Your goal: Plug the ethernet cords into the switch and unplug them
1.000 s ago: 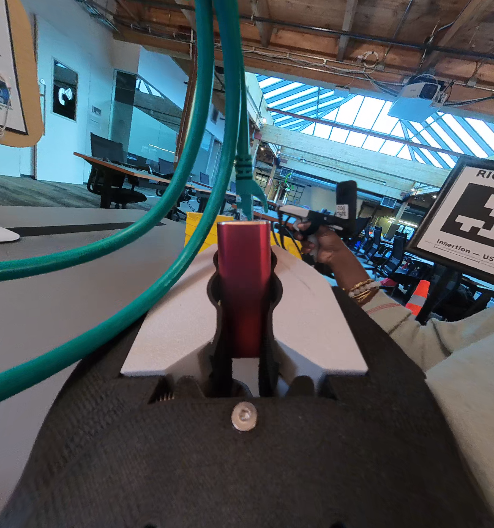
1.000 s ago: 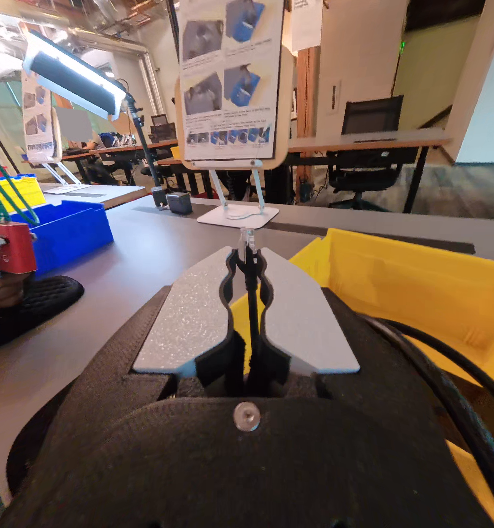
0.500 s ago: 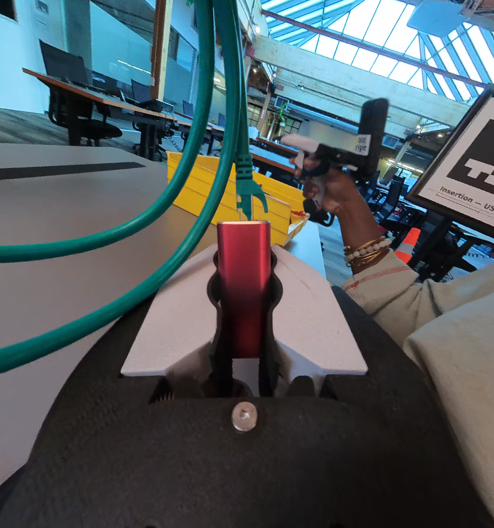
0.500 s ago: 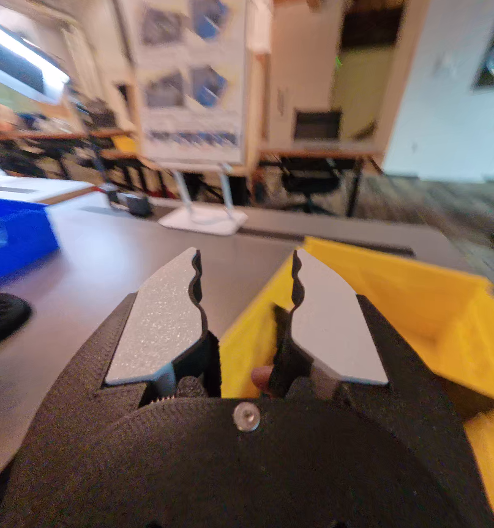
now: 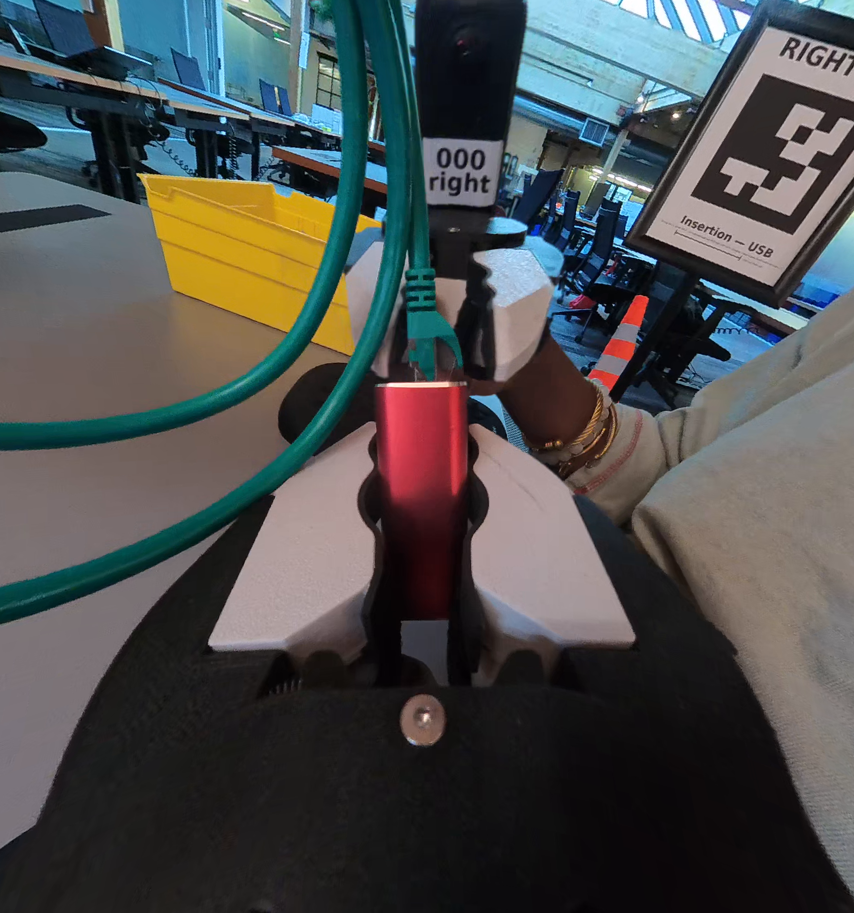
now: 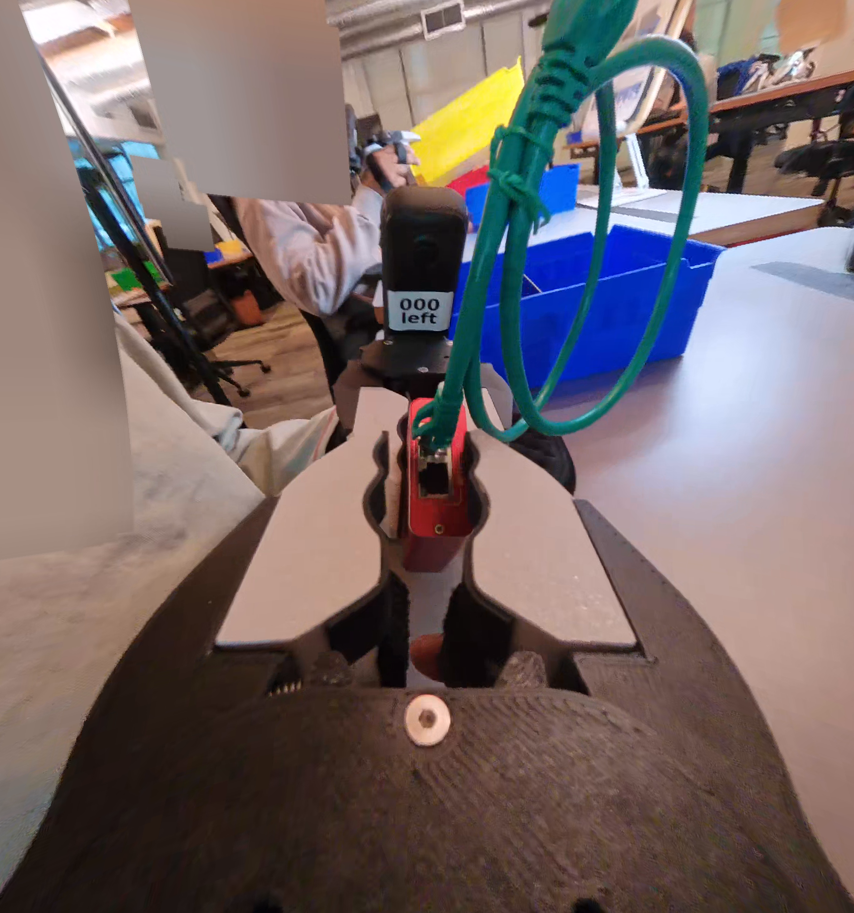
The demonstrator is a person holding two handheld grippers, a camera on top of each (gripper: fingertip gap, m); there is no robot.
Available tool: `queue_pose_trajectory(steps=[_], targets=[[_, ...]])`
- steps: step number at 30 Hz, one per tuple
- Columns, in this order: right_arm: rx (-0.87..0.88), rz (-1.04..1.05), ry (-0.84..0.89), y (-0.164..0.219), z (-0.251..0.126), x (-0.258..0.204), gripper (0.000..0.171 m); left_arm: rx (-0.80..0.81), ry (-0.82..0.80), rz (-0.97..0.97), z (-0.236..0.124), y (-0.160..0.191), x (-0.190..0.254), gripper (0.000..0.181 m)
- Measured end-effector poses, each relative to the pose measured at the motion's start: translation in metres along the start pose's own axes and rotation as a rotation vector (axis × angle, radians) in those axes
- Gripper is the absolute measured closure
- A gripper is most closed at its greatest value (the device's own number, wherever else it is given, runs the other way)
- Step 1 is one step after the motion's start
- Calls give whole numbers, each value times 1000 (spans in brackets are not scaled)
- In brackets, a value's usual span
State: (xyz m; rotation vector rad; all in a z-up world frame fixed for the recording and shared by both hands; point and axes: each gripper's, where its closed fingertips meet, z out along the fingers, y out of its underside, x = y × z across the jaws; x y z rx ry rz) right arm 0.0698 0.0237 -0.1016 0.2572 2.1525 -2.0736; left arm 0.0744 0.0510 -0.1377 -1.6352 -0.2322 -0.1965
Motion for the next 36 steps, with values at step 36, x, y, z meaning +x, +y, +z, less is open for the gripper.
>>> queue_pose_trajectory(steps=[36], targets=[[406, -553, 625, -77, -115, 7, 158, -127, 100, -59, 5, 20, 14, 153]])
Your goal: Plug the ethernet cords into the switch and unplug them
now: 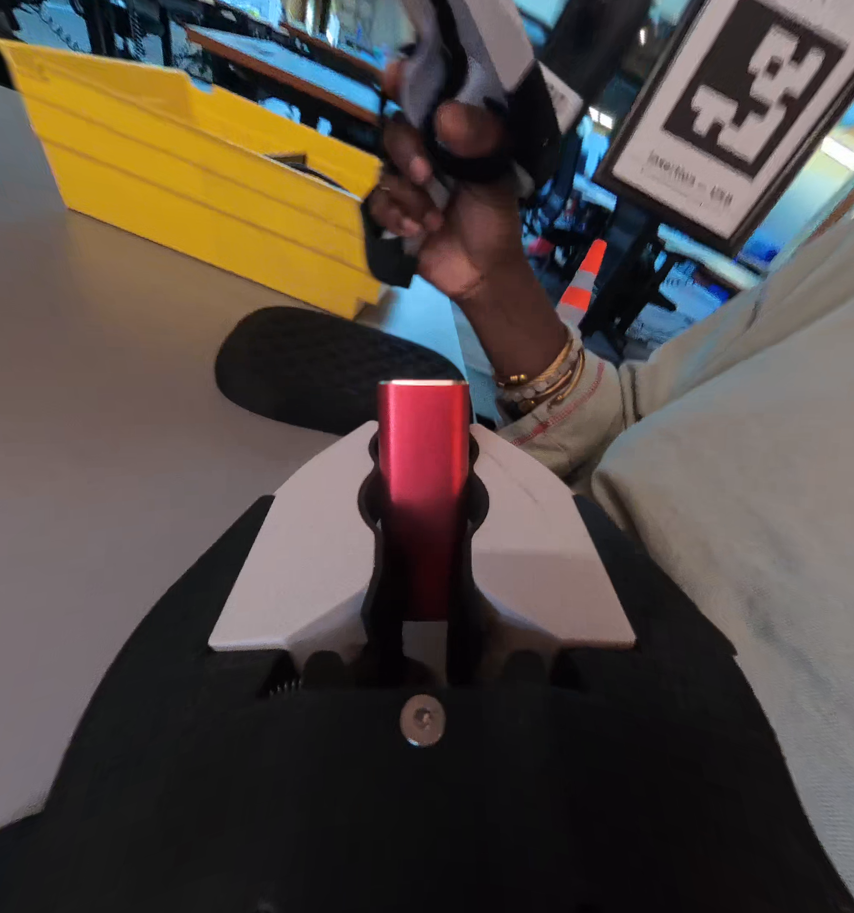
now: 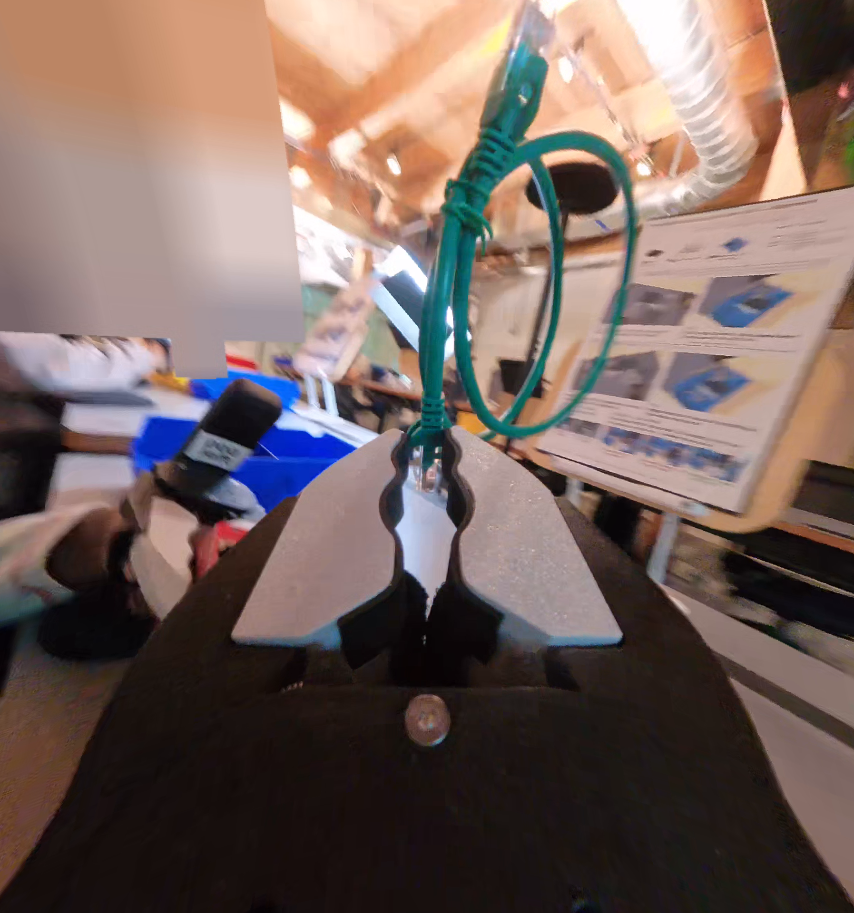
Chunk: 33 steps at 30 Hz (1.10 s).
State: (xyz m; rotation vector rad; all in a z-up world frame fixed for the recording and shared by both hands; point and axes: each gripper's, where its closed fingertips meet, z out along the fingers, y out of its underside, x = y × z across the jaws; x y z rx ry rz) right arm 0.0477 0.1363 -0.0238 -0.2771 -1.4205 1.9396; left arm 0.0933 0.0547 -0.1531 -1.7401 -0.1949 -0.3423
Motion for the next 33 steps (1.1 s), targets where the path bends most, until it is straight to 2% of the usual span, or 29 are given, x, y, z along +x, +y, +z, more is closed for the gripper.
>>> queue_pose_trajectory(steps=[4, 9, 12, 15, 19, 21, 23, 26, 29, 33], targets=[[-163, -143, 191, -28, -55, 38, 158, 98, -17, -85, -9, -12, -9, 153], [-392, -316, 494, -55, -139, 79, 158, 48, -16, -62, -4, -6, -7, 153], [-656, -419, 604, -47, -179, 92, 158, 64, -15, -75, -6, -8, -8, 153], [-850, -359, 581, -25, -200, 92, 158, 65, -16, -80, -6, -8, -9, 153], [-783, -68, 402, 0, -194, 79, 158, 65, -14, -79, -6, -9, -9, 153], [-684, 96, 390, 6, -196, 84, 158, 70, -13, -82, -6, -9, -9, 153], [-626, 196, 469, 14, -206, 105, 158, 69, -12, -83, -6, -9, -9, 153], [-638, 236, 648, 30, -227, 138, 157, 66, -12, -81, -6, -9, -9, 153], [-585, 198, 845, 25, -241, 169, 157, 67, -11, -87, -6, -9, -9, 153], [-812, 61, 1036, 41, -269, 193, 149, 69, -13, -88, -6, -9, -9, 153]])
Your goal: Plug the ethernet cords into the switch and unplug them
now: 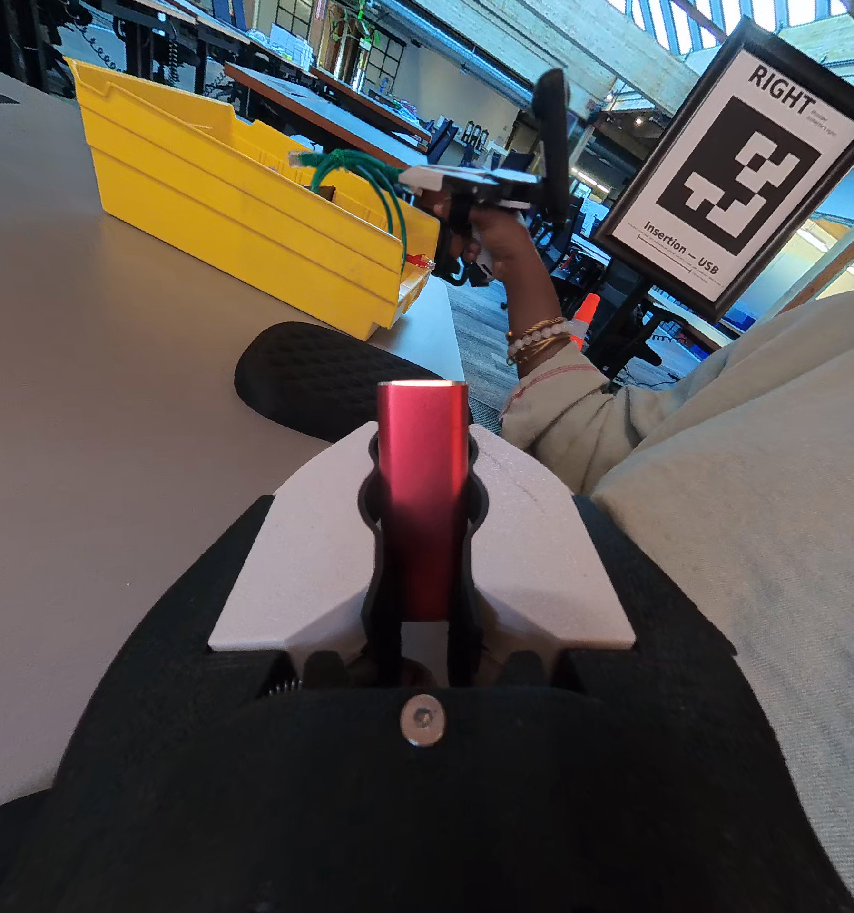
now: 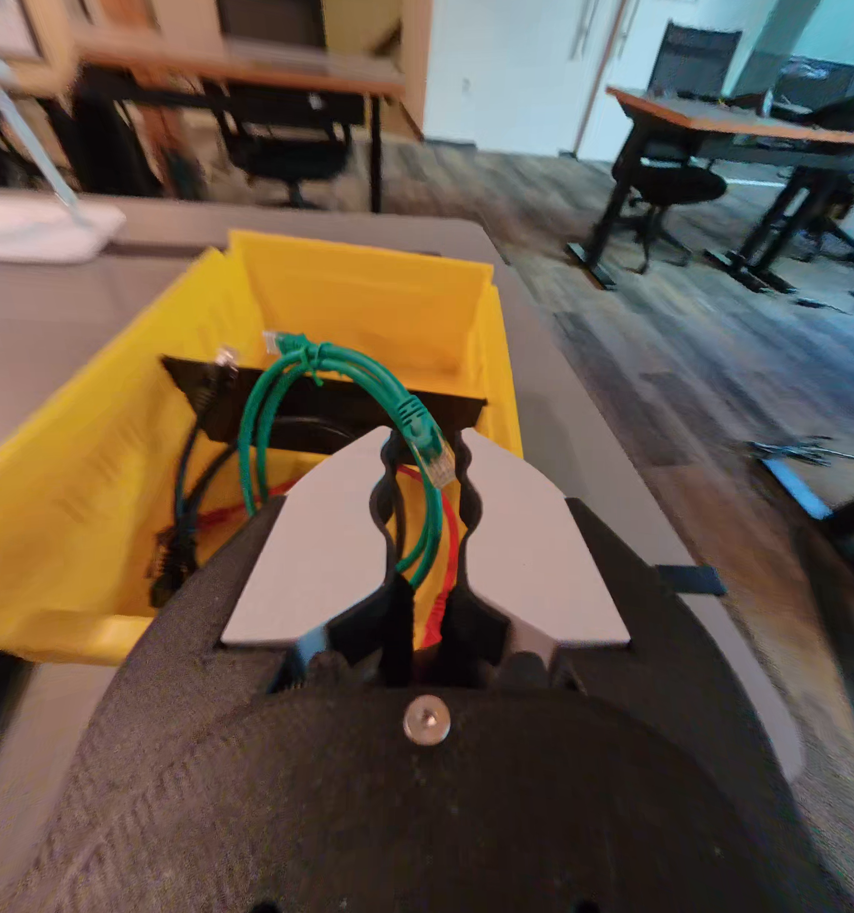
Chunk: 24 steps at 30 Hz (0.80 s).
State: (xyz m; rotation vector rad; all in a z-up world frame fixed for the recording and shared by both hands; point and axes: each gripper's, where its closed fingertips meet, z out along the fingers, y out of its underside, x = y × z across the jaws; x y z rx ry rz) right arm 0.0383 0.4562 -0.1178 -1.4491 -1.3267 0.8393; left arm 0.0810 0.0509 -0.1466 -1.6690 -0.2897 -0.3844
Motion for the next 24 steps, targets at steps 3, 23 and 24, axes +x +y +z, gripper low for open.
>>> queue_pose_trajectory(steps=[3, 23, 24], targets=[[-132, -80, 65, 18, 15, 6, 153, 3, 0, 0, 0, 0, 0, 153], [274, -210, -713, -78, -51, -199, 112, 33, -7, -9, -3, -4, -1, 153], [326, -176, -897, -85, -71, -232, 112, 34, -5, -1, -3, -4, -1, 153]])
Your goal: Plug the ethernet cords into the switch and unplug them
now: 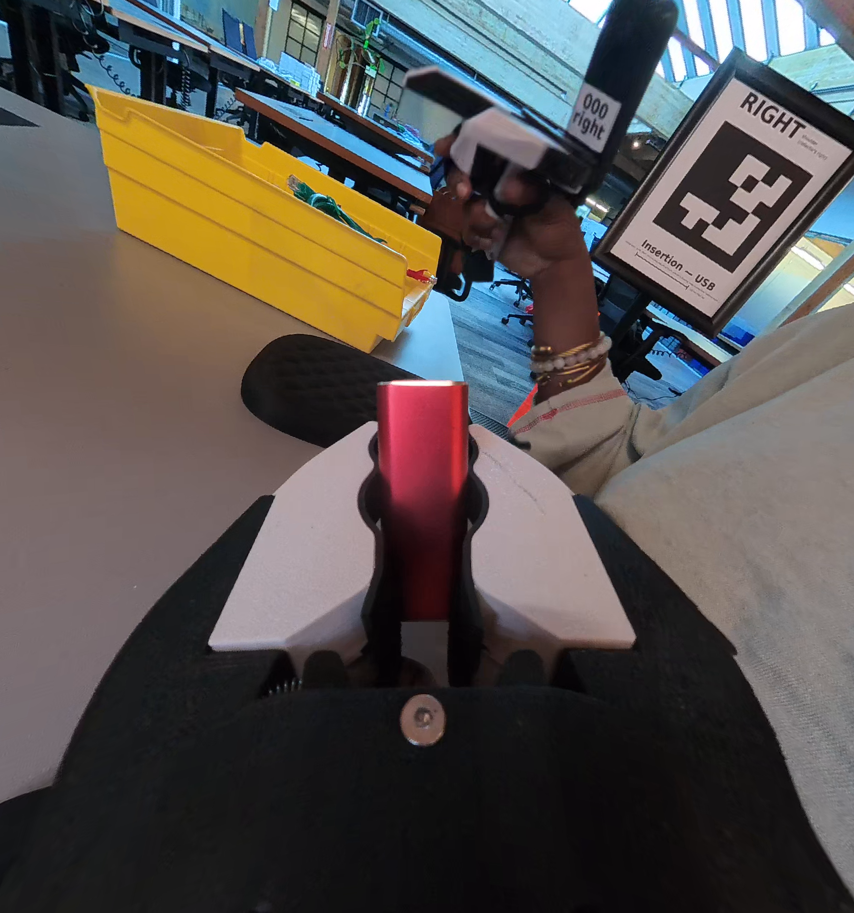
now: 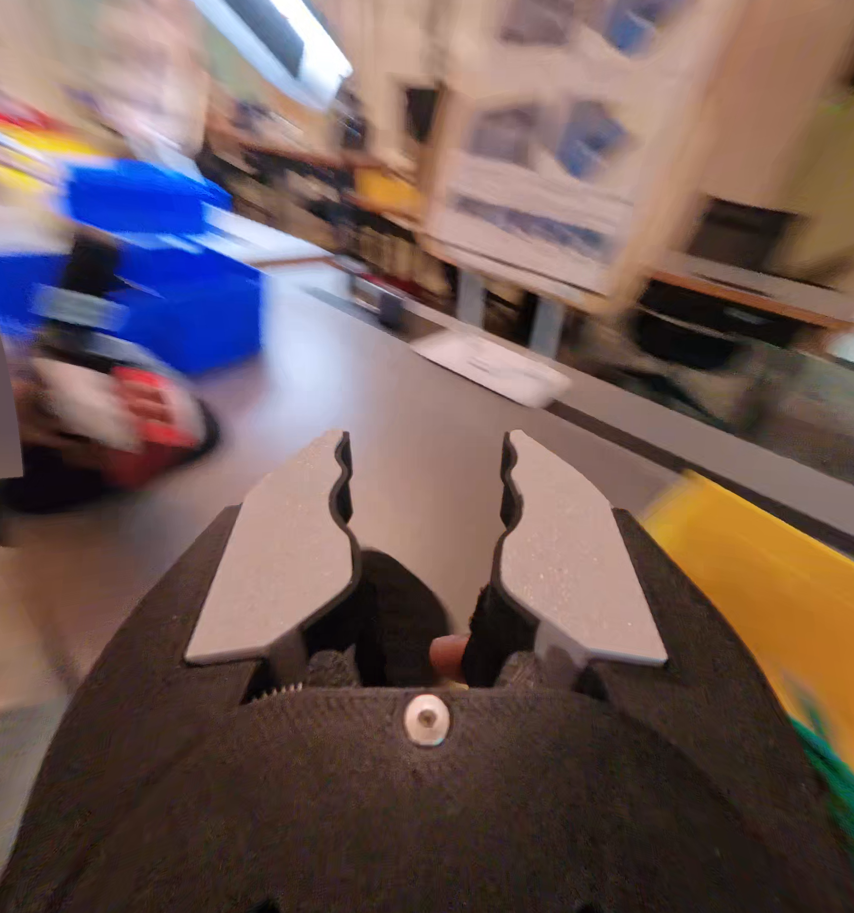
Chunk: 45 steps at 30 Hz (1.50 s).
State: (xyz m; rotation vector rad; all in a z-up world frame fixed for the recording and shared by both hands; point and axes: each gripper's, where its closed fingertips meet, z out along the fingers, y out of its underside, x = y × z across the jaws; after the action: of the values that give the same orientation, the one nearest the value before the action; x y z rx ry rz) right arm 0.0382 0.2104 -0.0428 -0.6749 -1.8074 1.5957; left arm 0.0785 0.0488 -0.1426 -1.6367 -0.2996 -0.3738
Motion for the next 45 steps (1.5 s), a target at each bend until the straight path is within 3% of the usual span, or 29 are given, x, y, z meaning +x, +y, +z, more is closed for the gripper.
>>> queue_pose_trajectory(steps=[2, 5, 9, 13, 14, 18, 23, 30, 37, 45], targets=[[52, 60, -318, -9, 26, -61, 116, -2, 4, 18, 0, 0, 2, 153], [-81, 138, -628, 17, 61, -127, 114, -20, 9, 42, 1, 3, 5, 153], [-212, 200, -733, 42, 97, -161, 125, -62, 12, 90, 5, 9, 9, 153], [-315, 152, -809, 56, 105, -183, 137, -83, 16, 112, 6, 12, 11, 153], [-327, 140, -815, 58, 105, -185, 145, -89, 19, 118, 6, 13, 12, 153], [-254, 68, -796, 52, 104, -180, 146, -74, 6, 123, 6, 10, 11, 149], [-164, -64, -496, 14, 92, -110, 146, -13, -39, 5, 3, 1, -4, 119], [-305, -156, 132, -17, 46, 67, 146, -34, -42, -8, 4, 4, -5, 119], [-516, 41, 424, 44, 17, 195, 146, -35, -42, -18, 4, 4, -6, 121], [-861, 165, 426, 135, 18, 246, 145, -34, -43, -43, 4, 4, -8, 125]])
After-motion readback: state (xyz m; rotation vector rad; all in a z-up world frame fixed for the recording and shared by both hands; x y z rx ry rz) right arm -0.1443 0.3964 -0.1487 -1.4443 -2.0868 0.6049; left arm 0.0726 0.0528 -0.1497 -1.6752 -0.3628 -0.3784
